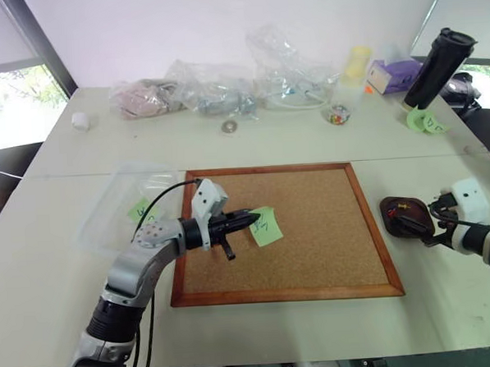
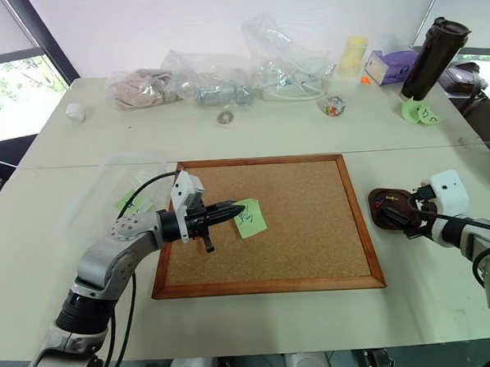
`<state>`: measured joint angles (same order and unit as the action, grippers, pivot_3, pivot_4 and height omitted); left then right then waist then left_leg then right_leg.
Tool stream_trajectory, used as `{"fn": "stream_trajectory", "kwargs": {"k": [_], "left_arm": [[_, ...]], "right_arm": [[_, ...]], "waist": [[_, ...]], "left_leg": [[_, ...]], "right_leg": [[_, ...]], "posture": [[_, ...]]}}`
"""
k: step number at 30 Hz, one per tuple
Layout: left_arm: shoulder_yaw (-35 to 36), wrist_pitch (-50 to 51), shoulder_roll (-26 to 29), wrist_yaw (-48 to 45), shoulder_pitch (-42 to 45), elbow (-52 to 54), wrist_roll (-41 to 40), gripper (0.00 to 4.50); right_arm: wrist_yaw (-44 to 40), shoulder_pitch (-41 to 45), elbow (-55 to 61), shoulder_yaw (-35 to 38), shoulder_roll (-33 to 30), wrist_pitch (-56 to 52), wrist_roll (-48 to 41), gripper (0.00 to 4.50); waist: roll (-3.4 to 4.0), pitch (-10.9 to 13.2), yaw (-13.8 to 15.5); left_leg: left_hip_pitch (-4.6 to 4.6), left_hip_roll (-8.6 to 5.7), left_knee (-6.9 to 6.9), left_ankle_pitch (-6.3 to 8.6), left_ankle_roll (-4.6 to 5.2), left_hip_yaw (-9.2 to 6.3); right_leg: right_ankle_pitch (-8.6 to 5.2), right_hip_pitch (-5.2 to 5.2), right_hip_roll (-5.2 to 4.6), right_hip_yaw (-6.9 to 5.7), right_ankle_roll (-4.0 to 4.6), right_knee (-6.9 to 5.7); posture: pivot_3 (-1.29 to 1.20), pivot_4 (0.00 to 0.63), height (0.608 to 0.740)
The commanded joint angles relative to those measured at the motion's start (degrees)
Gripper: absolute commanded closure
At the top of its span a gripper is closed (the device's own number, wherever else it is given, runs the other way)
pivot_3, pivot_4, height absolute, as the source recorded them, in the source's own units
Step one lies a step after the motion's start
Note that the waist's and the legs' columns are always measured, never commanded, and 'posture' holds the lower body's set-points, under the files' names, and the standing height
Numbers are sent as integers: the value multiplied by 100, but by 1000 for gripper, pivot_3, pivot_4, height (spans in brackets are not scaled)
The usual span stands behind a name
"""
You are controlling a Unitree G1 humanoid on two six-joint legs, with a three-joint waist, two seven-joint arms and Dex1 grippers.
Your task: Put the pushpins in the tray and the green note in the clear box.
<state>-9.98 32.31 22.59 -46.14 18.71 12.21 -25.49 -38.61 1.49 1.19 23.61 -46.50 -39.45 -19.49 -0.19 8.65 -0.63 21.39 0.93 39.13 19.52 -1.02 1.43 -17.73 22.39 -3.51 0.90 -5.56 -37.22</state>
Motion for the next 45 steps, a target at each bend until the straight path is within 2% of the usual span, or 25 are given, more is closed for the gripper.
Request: {"fn": "stream_trajectory", "kwargs": {"k": [1, 8, 16, 20, 25, 30, 34, 39, 45], "left_arm": [[35, -57, 19, -18, 16, 195, -18, 4500], [41, -117, 20, -26, -31, 146, 1, 4500], [74, -145, 59, -88, 23, 91, -6, 4500], [143, -70, 62, -57, 305, 272, -93, 4500], [394, 196, 237, 63, 652, 769, -294, 4500], [1274, 805, 664, 574, 965, 1406, -699, 4500], [2084, 997, 1228, 1008, 1010, 1585, -604, 4500], [2881, 1092, 1914, 1193, 515, 1323, -476, 4500], [3086, 593, 2274, 1090, -283, 600, -17, 4500]], "right_arm": [[62, 52, -59, 156, -15, 35, -45, 49], [153, 311, 257, 567, 54, -305, -587, 49], [-224, 400, 1330, 916, -235, -821, -1425, 49], [-557, 513, 2307, 340, -306, -1114, -1990, 49], [-624, 754, 2820, -703, -249, -1061, -1936, 49], [-742, 1067, 2761, -1510, -98, -808, -1788, 49], [-936, 1265, 2716, -1862, -25, -659, -1795, 49], [-1138, 1691, 2723, -2130, 130, -629, -1917, 49], [-1204, 1995, 2616, -2349, 183, -513, -1740, 49]], "waist": [[0, 0, 1], [2, -1, -1], [1, 0, 2], [2, 0, -8], [-2, 2, -2], [-5, 4, -3], [-8, 6, -21], [-8, 9, -23], [-25, 19, 7]], "left_leg": [[0, 0, 0, 0, 0, 0], [1, 0, 1, -1, -1, 0], [1, 0, 1, 6, 11, -1], [1, 0, 1, 6, 12, -2], [3, 0, 2, 7, 12, -5], [7, 0, 3, 7, 12, -7], [6, 0, 3, 6, 11, -9], [4, 2, 2, 2, 4, -8], [8, 1, 2, 2, 4, -11]], "right_leg": [[0, 0, 0, 0, 0, 0], [0, 2, 0, 0, 0, -1], [1, 0, 0, 0, -1, -1], [1, 2, 1, 0, -2, -2], [2, 2, 2, 0, -3, -1], [2, 7, -1, -1, -3, -2], [2, 7, 0, -2, -3, -2], [2, 12, 2, -2, -3, -7], [2, 12, -5, -7, -3, -4]], "posture": [[0, 150, 740], [0, 150, 740], [0, 150, 740], [0, 150, 740], [0, 150, 740], [0, 150, 740], [0, 150, 740], [0, 150, 740], [0, 150, 740]]}}
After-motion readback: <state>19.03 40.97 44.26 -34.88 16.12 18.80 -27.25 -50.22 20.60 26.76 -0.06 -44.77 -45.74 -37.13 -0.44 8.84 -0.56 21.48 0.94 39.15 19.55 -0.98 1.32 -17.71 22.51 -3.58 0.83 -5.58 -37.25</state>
